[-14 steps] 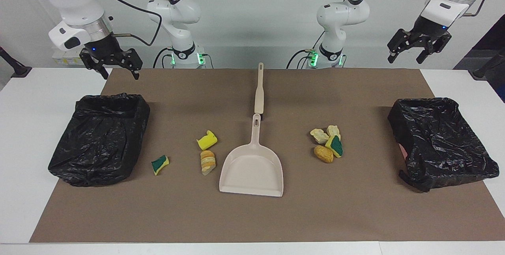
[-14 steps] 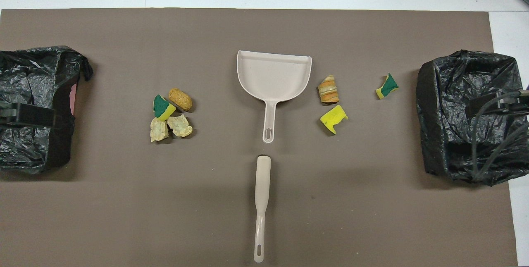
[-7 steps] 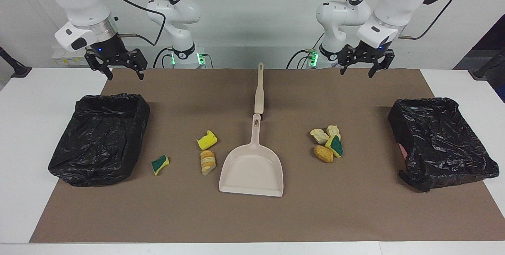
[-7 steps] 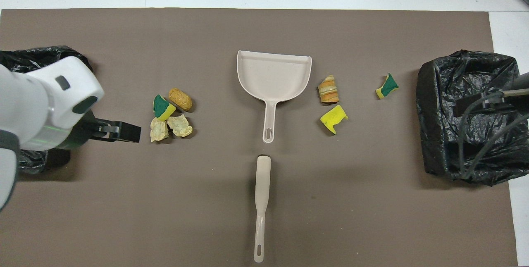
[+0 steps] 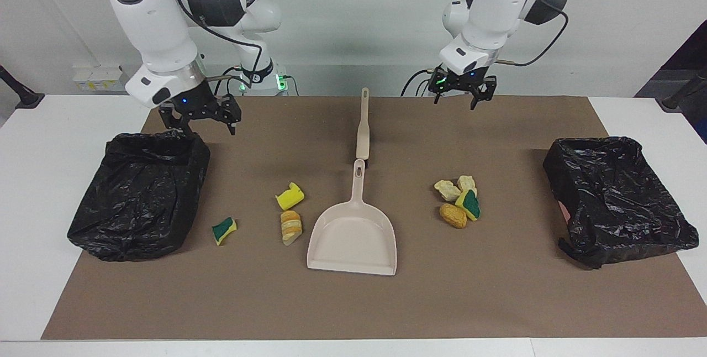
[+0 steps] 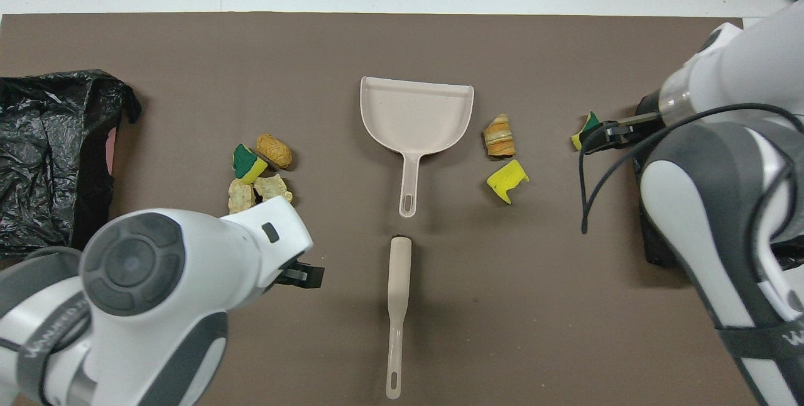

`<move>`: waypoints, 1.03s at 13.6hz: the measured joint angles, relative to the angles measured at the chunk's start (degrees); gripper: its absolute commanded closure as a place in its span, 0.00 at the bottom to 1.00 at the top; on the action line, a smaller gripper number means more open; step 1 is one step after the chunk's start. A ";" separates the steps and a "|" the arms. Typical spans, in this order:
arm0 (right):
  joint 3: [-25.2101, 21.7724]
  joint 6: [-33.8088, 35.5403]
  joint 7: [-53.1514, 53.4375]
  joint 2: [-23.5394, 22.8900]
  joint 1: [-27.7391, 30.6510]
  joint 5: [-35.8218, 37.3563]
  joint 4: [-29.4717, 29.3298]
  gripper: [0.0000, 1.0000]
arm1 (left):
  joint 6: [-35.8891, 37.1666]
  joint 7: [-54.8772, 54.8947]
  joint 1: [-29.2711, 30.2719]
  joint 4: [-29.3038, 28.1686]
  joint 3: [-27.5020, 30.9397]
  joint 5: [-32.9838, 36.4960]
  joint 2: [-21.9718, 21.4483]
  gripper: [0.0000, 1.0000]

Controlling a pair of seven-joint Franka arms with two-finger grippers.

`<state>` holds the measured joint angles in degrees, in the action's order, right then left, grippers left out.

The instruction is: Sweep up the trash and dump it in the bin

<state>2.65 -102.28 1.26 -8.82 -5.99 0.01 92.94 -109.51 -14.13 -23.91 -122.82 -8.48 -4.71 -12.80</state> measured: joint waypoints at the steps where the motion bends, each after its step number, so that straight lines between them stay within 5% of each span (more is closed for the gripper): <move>1: 0.02 -1.71 1.56 -1.36 -1.30 -0.02 0.02 0.00 | -2.13 -1.81 -2.41 -1.71 -0.01 -0.02 0.09 0.00; 8: 0.05 -7.62 12.47 -8.39 -9.39 -0.03 -0.14 0.00 | -15.58 -14.33 -17.94 -8.28 -0.14 -0.06 8.13 0.00; 14: 0.27 -10.52 24.53 -13.60 -16.38 -0.03 -3.22 0.00 | -20.33 -16.42 -22.57 -11.63 -0.15 -0.06 10.68 0.00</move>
<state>2.92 -112.80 25.79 -22.42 -22.37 -0.02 89.72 -129.84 -30.55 -46.48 -134.44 -8.63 -4.78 -2.12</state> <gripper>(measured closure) 0.000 0.000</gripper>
